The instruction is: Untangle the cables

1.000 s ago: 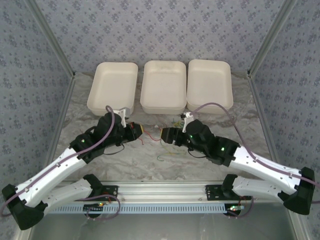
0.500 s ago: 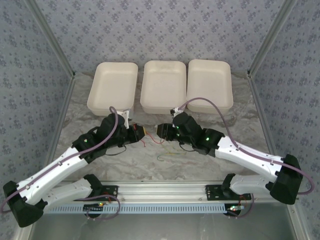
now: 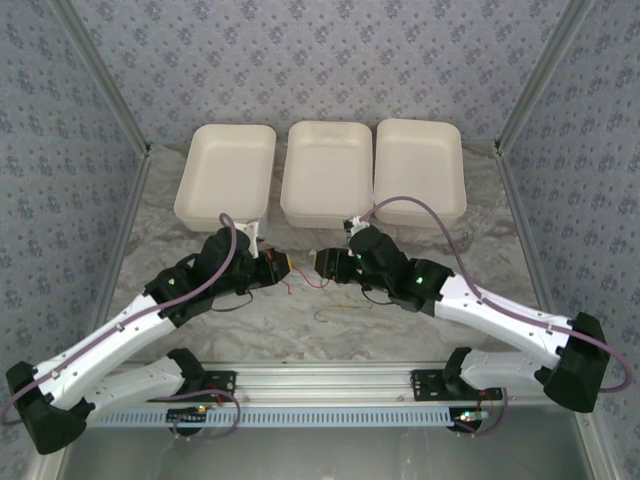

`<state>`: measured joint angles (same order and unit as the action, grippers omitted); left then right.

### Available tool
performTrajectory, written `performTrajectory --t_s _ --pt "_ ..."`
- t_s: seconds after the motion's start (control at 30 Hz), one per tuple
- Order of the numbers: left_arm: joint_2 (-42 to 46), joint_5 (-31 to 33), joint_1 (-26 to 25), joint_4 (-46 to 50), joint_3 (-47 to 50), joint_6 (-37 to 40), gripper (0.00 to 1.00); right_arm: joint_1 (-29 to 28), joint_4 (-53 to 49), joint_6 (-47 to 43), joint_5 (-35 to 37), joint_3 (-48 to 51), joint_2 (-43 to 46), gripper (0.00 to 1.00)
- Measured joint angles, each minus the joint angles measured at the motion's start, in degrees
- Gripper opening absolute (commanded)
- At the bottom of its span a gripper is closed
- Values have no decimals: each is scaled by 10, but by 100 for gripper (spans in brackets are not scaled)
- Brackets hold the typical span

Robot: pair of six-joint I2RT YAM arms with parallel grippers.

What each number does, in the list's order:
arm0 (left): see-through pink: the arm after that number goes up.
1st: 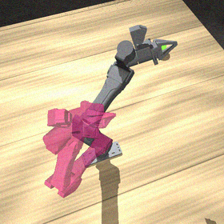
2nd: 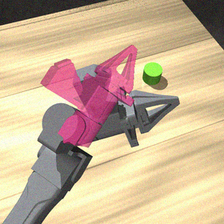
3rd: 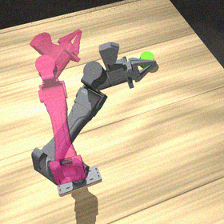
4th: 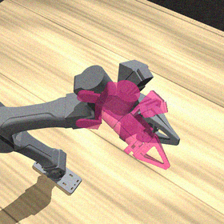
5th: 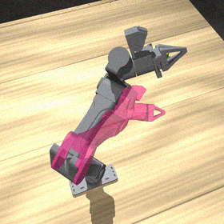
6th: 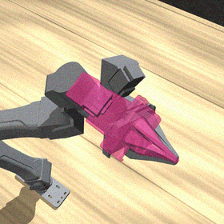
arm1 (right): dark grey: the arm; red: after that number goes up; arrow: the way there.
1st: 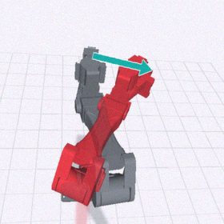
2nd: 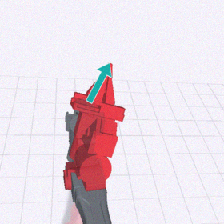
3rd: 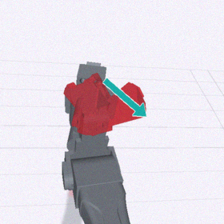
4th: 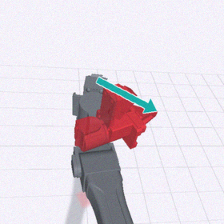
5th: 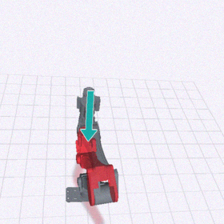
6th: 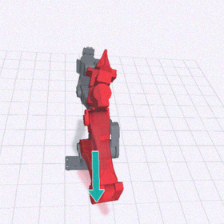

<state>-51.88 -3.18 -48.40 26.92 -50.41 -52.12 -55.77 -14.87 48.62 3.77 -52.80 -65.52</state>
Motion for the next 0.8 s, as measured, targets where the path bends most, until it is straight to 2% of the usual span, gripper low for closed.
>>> performTrajectory --t_s 0.2,0.27,0.37,0.47,0.63,0.8 --pt "0 0 0 0 0 0 0 -7 -1 0 0 17 3 43" --pt "-2 0 0 0 0 0 0 -7 0 0 0 18 -7 37" --pt "-5 0 0 0 0 0 0 -7 1 0 1 18 -20 23" --pt "-5 0 0 0 0 0 0 -6 -1 -1 9 17 -22 0" --pt "-5 -4 -11 -1 2 2 0 17 -46 -9 39 -30 -19 0" --pt "-19 -4 -58 -11 23 11 0 105 -76 -28 37 -110 -11 0"
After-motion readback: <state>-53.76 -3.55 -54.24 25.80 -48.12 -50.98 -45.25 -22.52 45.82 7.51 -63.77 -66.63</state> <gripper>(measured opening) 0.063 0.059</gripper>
